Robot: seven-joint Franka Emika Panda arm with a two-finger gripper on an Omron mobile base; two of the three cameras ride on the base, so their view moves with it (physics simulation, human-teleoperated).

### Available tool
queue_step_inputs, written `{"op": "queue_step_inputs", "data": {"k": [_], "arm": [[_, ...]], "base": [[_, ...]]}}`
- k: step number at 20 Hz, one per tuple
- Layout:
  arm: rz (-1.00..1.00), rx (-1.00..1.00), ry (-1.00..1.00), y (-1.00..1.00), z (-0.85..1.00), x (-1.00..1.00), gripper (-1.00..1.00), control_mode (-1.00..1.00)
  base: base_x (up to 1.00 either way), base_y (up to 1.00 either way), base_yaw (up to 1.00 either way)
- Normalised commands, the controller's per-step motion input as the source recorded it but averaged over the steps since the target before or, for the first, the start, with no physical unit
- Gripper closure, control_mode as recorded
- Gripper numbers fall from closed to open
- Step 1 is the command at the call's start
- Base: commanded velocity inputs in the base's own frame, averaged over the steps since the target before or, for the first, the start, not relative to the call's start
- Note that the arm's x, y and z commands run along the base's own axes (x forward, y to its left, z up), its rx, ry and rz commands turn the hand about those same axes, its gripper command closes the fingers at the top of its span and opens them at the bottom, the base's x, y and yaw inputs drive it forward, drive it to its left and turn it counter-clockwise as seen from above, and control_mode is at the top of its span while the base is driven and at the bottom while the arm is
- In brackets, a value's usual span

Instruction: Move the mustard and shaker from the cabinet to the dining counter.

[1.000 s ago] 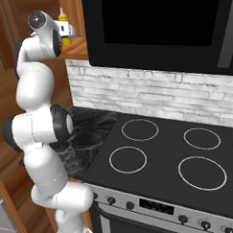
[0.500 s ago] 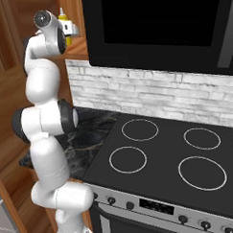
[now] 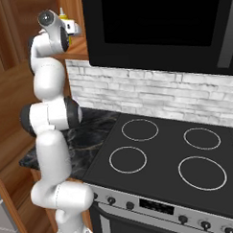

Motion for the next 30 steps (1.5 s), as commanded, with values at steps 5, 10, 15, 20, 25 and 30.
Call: {"op": "queue_step_inputs", "data": {"k": [5,10,15,20,25,30], "arm": [[0.00,0.00,0.01,0.00,0.00,0.24,-1.00,-1.00],[0.00,0.00,0.01,0.00,0.00,0.05,1.00,-1.00],[0.00,0.00,0.00,0.00,0.00,0.00,1.00,-1.00],[0.00,0.00,-0.08,0.00,0.00,-0.27,1.00,-1.00],[0.00,0.00,-0.05,-0.06,-0.01,-0.83,1.00,-1.00],[0.00,0.03,-0.01,-0.33,-0.13,-1.00,1.00,-1.00]], "base": [[0.00,0.00,0.00],[0.00,0.00,0.00],[0.00,0.00,0.00],[0.00,0.00,0.00],[0.00,0.00,0.00],[0.00,0.00,0.00]]}}
